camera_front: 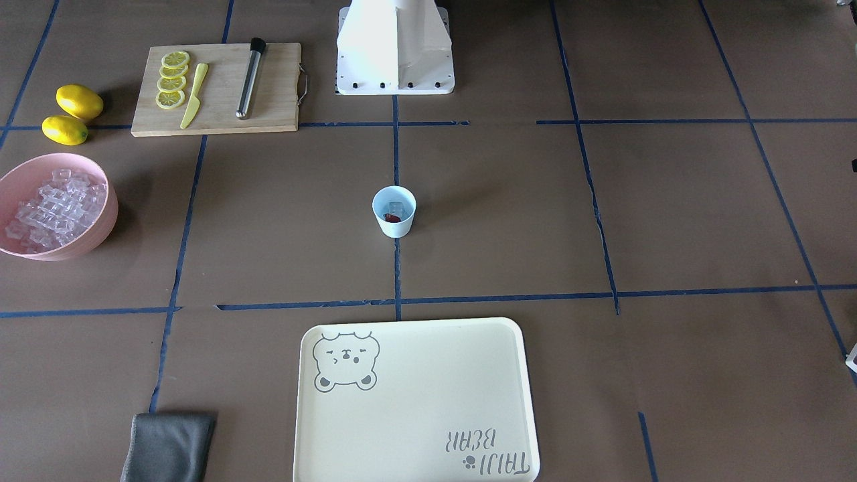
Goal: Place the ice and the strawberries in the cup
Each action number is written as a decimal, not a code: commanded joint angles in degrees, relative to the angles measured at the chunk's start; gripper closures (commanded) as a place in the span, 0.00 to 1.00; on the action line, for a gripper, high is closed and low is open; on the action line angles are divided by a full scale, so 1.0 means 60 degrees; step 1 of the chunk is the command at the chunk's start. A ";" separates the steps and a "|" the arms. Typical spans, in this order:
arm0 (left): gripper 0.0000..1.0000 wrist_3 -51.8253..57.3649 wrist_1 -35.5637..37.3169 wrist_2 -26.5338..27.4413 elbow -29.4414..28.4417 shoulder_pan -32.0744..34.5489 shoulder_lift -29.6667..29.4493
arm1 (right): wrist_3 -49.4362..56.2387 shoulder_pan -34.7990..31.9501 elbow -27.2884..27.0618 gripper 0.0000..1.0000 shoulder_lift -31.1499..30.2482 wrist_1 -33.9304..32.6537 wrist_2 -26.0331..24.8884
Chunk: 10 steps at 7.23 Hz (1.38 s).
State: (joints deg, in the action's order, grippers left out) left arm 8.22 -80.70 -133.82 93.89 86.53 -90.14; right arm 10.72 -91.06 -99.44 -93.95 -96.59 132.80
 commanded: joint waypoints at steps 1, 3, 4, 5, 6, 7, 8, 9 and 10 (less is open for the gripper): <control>0.00 -0.0037 -0.0524 -0.0298 -0.0034 0.0518 0.0214 | 0.0000 0.0000 -0.0023 0.00 0.0014 0.0000 0.0000; 0.00 -0.0126 -0.0597 -0.0270 0.0010 0.0519 0.0140 | 0.0000 0.0000 -0.0052 0.00 0.0015 0.0000 0.0015; 0.00 -0.0111 -0.0612 -0.0270 -0.0091 0.0519 0.0213 | 0.0000 0.0000 -0.0052 0.00 0.0015 0.0000 0.0015; 0.00 -0.0097 -0.0627 -0.0256 -0.0078 0.0519 0.0229 | 0.0000 0.0000 -0.0052 0.00 0.0015 0.0000 0.0015; 0.00 -0.0111 -0.0627 -0.0299 -0.0005 0.0519 0.0229 | 0.0000 0.0000 -0.0038 0.00 0.0015 0.0000 0.0000; 0.00 -0.0111 -0.0627 -0.0300 0.0010 0.0519 0.0229 | 0.0044 0.0000 0.0020 0.00 -0.0014 0.0000 -0.0014; 0.00 -0.0126 -0.0612 -0.0242 0.0025 0.0519 0.0200 | 0.0044 0.0000 0.0006 0.00 -0.0015 0.0000 0.0000; 0.00 -0.0111 -0.0583 -0.0183 0.0010 0.0519 0.0228 | 0.0044 0.0000 -0.0008 0.00 -0.0015 0.0000 0.0000; 0.00 -0.0097 -0.0568 -0.0182 0.0010 0.0519 0.0272 | 0.0044 0.0000 -0.0008 0.00 -0.0015 0.0000 0.0000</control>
State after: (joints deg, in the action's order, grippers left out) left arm 7.56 -84.24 -135.06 93.95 89.65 -88.74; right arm 10.97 -91.06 -99.46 -94.03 -96.59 132.80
